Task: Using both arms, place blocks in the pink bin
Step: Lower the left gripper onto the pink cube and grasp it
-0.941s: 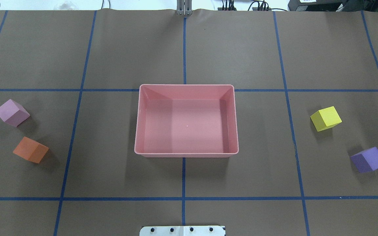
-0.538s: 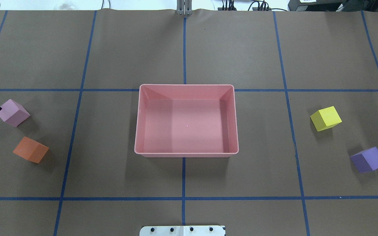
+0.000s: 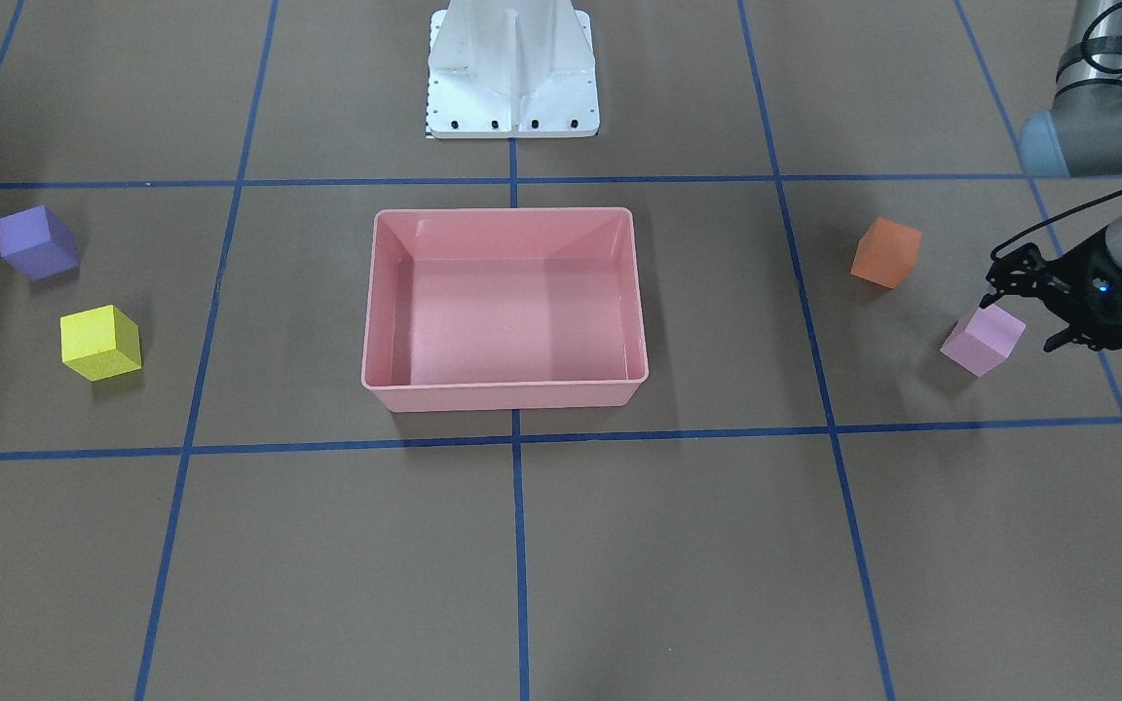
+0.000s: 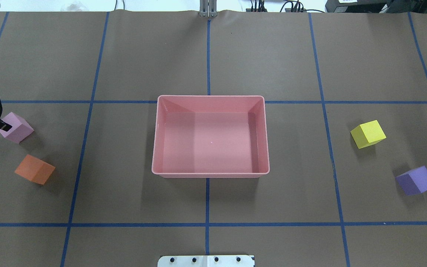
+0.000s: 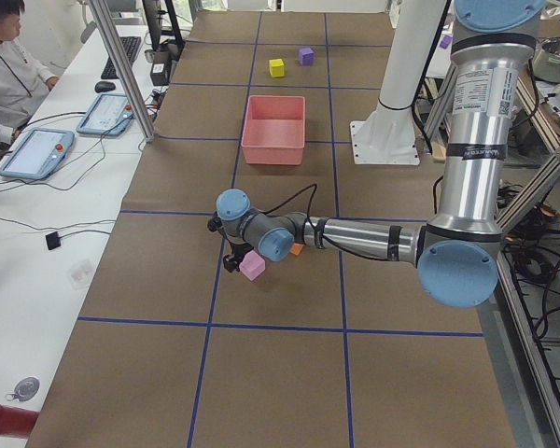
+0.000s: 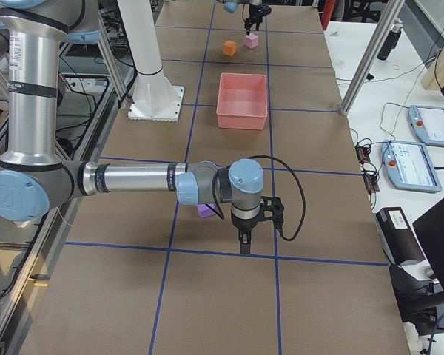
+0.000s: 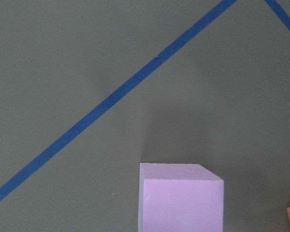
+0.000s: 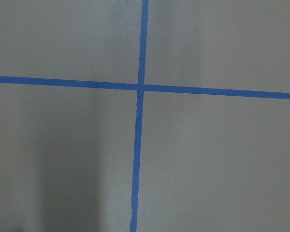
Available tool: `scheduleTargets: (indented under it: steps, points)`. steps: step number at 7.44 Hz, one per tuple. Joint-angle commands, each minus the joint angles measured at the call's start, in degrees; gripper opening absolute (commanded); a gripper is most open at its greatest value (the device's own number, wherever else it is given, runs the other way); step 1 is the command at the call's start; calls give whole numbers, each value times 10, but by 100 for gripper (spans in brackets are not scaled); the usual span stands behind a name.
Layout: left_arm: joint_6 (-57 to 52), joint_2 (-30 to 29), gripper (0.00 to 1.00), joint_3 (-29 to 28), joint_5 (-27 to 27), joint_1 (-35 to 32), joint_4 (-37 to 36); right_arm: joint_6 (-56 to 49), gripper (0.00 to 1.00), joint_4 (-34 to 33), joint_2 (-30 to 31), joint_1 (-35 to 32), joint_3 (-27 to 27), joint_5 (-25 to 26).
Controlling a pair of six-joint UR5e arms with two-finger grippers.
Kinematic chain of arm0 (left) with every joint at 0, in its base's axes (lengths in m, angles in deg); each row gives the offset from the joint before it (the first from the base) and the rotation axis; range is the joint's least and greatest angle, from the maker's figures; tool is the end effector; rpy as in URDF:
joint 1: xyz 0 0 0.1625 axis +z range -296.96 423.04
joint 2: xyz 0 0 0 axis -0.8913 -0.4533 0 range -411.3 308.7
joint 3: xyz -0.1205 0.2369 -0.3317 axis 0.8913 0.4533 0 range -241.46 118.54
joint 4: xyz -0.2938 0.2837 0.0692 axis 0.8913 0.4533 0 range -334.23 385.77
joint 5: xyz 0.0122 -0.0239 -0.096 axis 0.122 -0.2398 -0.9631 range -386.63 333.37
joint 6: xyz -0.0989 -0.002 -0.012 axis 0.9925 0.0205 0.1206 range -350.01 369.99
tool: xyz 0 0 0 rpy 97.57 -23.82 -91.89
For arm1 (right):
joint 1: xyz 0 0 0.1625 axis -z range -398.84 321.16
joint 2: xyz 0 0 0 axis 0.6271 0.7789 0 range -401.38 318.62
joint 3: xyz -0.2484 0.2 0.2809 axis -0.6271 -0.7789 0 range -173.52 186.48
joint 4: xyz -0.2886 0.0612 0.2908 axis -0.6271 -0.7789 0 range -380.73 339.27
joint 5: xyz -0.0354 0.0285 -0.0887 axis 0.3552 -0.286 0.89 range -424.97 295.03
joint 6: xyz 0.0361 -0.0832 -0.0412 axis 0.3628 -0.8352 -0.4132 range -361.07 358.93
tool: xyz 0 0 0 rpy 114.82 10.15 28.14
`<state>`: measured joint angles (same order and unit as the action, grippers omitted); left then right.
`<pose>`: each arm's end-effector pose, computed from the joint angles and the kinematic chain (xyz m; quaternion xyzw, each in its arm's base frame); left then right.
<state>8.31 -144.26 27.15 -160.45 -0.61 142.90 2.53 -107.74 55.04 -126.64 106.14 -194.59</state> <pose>0.1803 -0.5088 0.5915 0.1474 0.4023 0.3074 0.8497 0.0524 -0.4539 0.6281 0.0339 -0.3405 -0.0069 0.9396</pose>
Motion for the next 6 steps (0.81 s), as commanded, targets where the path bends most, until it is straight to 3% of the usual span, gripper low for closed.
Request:
scheduleTargets:
  steps: [1,4,6]
  points:
    - [30,0,99,-11,31,26,22,0,100,0,1,0,0,0]
    - [30,-6,95,-27,37,41,22,0,100,-1,1,0,-1,1]
    - [33,-7,31,-23,37,42,22,0,100,0,1,0,0,0]
